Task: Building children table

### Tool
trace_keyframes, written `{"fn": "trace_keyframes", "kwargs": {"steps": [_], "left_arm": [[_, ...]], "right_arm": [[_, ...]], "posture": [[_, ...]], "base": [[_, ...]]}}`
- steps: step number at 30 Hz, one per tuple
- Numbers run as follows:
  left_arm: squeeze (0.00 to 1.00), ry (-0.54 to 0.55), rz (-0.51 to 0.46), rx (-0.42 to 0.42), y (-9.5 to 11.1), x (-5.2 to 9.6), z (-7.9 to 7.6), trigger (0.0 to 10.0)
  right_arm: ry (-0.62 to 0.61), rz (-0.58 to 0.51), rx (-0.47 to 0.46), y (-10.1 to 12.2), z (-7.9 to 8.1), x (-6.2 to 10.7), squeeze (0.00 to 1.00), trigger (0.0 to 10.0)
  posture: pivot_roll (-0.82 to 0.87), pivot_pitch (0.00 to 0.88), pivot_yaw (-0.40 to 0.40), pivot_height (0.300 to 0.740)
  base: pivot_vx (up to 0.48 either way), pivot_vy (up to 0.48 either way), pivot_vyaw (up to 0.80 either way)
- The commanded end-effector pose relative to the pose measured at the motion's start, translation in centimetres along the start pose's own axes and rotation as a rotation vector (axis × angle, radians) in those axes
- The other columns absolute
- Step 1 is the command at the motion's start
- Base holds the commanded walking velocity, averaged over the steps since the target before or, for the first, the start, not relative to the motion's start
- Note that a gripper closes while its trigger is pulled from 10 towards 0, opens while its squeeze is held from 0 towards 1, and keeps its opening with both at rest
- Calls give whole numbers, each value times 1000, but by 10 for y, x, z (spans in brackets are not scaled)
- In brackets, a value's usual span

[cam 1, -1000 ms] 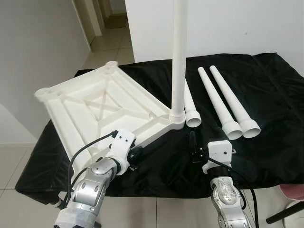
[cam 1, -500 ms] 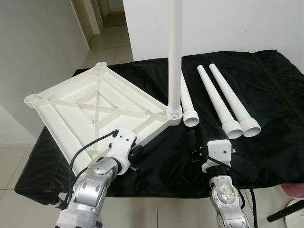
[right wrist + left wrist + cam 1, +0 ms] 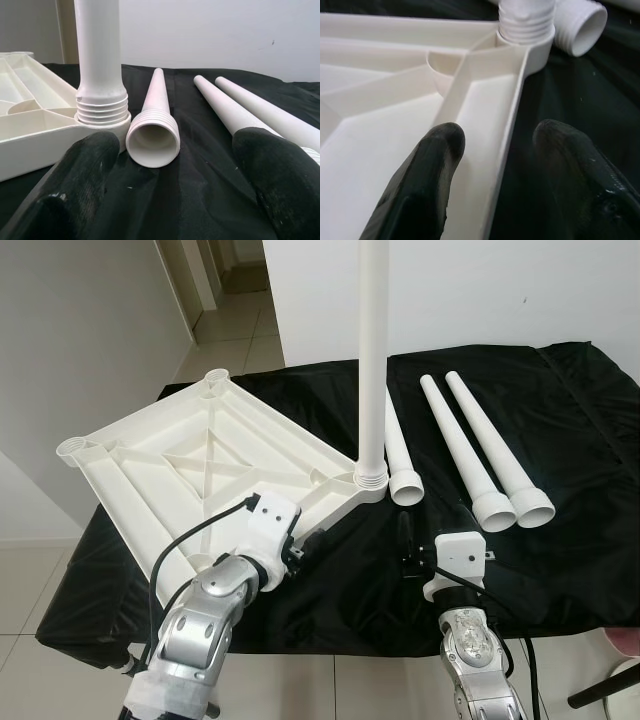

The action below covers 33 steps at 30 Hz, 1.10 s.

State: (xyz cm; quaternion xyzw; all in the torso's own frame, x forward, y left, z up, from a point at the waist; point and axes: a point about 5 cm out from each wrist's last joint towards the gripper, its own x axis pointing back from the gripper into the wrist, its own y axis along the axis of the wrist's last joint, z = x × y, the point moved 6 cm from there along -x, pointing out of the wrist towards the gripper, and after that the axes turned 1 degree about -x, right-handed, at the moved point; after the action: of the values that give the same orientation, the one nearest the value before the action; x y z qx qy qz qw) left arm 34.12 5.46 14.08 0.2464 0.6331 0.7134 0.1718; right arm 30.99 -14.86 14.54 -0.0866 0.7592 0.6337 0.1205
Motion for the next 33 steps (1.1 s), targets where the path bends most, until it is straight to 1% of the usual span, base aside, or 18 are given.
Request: {"fn": "trace_keyframes", "kwargs": {"steps": [1,2,3,5,7,10,12,14,16,18,19,21,22,24,27,28,32,33], "left_arm": [[0,25,-5,0,2,3,11,10000],[0,40,-9,3,4,2,14,10000],[0,40,-9,3,4,2,14,10000],[0,72,1,12,4,2,22,10000],[0,120,47,9,-2,-1,32,10000],[0,138,64,4,-5,-1,35,10000],[0,168,111,-3,-14,-2,41,10000],[0,185,131,-2,-18,-3,44,10000],[0,200,132,-2,-19,-3,46,10000],[0,207,123,0,-17,-4,47,10000],[0,205,100,13,-12,-6,47,10000],[0,139,-11,36,9,-8,35,10000],[0,139,-11,36,9,-8,35,10000],[0,78,-77,45,21,-7,24,10000],[0,76,-104,59,22,-4,21,10000],[0,106,-120,80,22,-3,24,10000],[0,119,-125,90,21,-3,25,10000],[0,141,-133,101,22,-3,28,10000]], "right_arm": [[4,6,-5,-2,4,-1,0,10000],[4,6,-6,-2,3,-1,0,10000],[4,6,-6,-2,3,-1,0,10000],[2,6,-5,-1,3,-1,0,10000],[1,6,-5,-1,3,-1,0,10000],[1,5,-5,-1,3,-1,0,10000],[-1,5,-5,-1,3,-1,0,10000],[-3,5,-5,-1,3,0,0,10000],[-4,5,-5,-1,3,0,0,10000],[-6,4,-5,0,2,0,0,10000],[-7,4,-5,0,2,0,0,10000],[-12,4,-7,0,1,1,0,10000],[-12,4,-7,0,1,1,0,10000],[-12,3,-9,0,1,0,0,10000],[-12,3,-8,1,1,1,0,10000],[-13,4,-7,0,1,1,0,10000],[-14,5,-8,1,0,1,0,10000],[-14,6,-7,1,0,1,0,10000]], "posture": [[-114,23,145,740],[-114,23,145,740],[-114,23,145,740],[-115,20,145,740],[-116,21,145,740],[-117,20,145,740],[-120,20,146,740],[-122,21,145,740],[-125,20,146,740],[-128,20,145,740],[-128,20,145,740],[-129,22,143,740],[-129,22,143,740],[-129,22,143,740],[-128,26,141,740],[-128,26,141,740],[-127,32,134,740],[-126,33,131,740]], "base": [[0,0,0],[0,0,0],[0,0,0],[0,0,0],[0,0,0],[0,0,0],[0,0,0],[0,0,0],[0,0,0],[0,0,0],[0,0,0],[0,0,0],[0,0,0],[0,0,0],[0,0,0],[0,0,0],[0,0,0],[0,0,0]]}}
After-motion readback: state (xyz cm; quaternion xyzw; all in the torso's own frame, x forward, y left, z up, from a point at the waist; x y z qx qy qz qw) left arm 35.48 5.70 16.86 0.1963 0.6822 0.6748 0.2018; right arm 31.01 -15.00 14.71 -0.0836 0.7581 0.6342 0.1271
